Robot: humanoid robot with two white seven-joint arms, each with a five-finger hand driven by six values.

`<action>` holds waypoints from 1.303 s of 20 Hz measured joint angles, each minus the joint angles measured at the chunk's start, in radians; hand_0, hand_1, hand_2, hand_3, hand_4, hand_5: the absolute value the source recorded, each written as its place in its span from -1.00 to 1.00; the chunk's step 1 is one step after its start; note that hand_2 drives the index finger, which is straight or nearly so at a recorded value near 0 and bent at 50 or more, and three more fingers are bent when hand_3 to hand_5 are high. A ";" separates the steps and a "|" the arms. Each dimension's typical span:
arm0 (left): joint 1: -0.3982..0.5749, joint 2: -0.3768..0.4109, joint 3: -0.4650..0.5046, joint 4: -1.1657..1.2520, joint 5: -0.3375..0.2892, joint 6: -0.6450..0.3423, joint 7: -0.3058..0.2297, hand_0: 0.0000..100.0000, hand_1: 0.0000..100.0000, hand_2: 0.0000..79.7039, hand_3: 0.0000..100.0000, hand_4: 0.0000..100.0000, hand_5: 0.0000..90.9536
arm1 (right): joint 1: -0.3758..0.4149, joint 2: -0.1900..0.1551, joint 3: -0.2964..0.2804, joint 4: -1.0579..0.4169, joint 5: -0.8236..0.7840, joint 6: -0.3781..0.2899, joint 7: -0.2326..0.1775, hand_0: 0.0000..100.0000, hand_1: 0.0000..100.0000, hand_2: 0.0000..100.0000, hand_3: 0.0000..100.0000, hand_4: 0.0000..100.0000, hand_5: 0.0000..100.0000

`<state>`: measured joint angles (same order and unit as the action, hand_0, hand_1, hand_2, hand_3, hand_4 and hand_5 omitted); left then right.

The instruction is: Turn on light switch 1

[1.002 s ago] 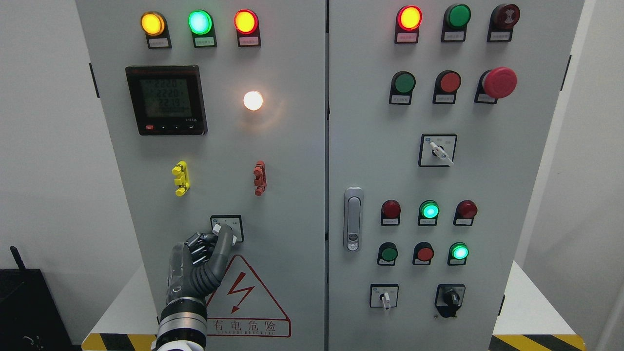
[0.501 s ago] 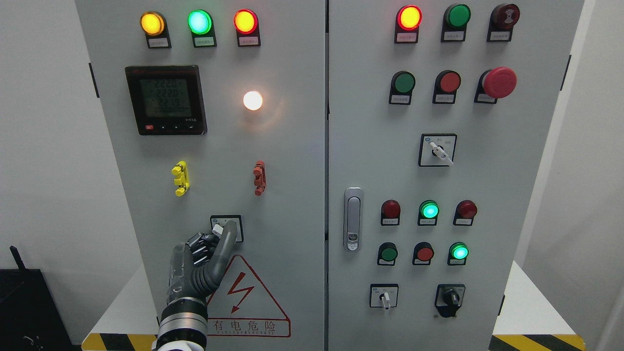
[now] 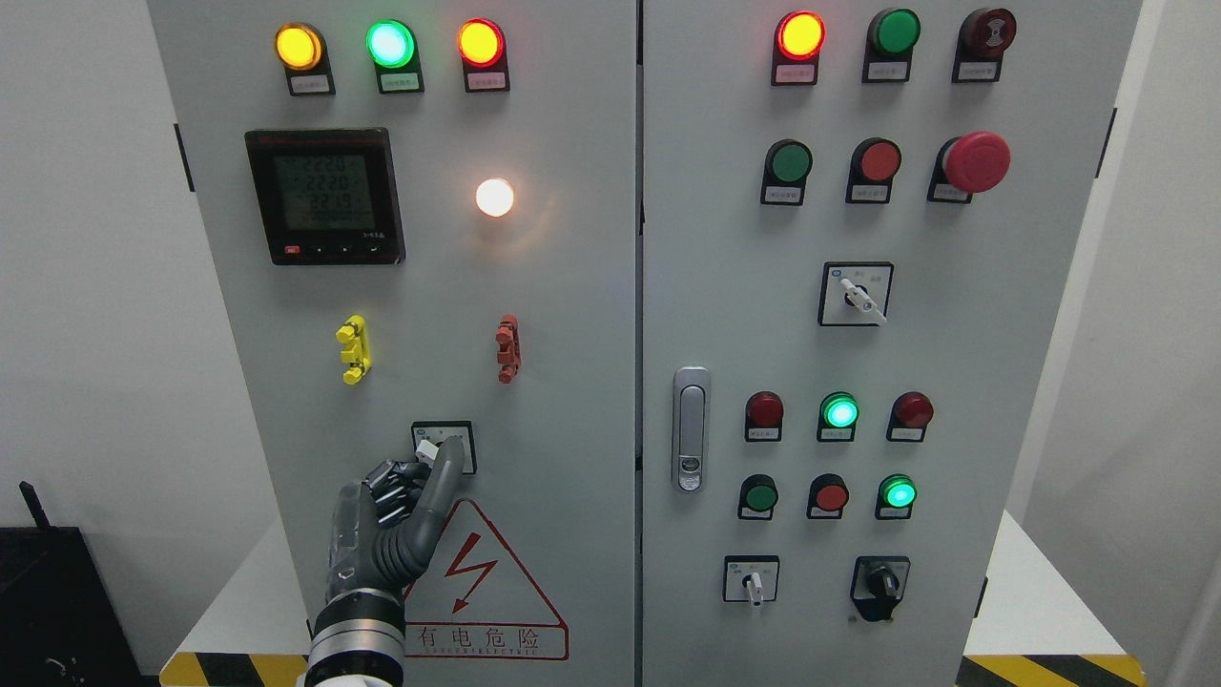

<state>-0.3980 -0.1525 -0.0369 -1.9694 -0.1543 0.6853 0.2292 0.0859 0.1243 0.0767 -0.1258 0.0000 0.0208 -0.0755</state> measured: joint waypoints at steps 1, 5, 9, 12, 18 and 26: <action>0.005 0.000 0.000 -0.002 0.000 0.000 0.000 -0.89 -0.15 0.49 0.88 0.83 0.88 | 0.000 0.000 0.000 0.000 0.000 0.000 0.000 -1.00 -1.00 -1.00 -1.00 -1.00 -1.00; 0.034 0.002 0.001 -0.011 0.003 -0.019 0.001 -0.89 -0.16 0.49 0.88 0.83 0.88 | 0.000 0.000 0.000 0.000 0.000 0.000 0.000 -1.00 -1.00 -1.00 -1.00 -1.00 -1.00; 0.077 0.006 0.000 -0.027 0.007 -0.074 0.003 -0.88 -0.18 0.52 0.88 0.83 0.88 | 0.000 0.000 0.000 0.000 0.000 0.000 0.000 -1.00 -1.00 -1.00 -1.00 -1.00 -1.00; 0.122 0.010 0.000 -0.036 0.008 -0.148 0.004 -0.89 -0.19 0.53 0.88 0.83 0.88 | 0.000 0.000 0.000 0.000 0.000 0.000 0.000 -1.00 -1.00 -1.00 -1.00 -1.00 -1.00; 0.290 0.025 0.007 -0.045 0.013 -0.441 0.005 -0.89 -0.27 0.52 0.93 0.91 0.86 | 0.000 0.000 0.000 0.000 0.000 0.000 0.000 -1.00 -1.00 -1.00 -1.00 -1.00 -1.00; 0.586 0.077 0.058 0.121 0.076 -1.068 -0.143 -0.90 -0.50 0.42 0.94 0.95 0.80 | 0.000 0.000 0.000 0.000 0.000 0.000 0.000 -1.00 -1.00 -1.00 -1.00 -1.00 -1.00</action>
<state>0.1882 -0.0751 0.0206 -1.8487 -0.0781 -0.3826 0.0858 0.0859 0.1242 0.0767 -0.1258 0.0000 0.0209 -0.0755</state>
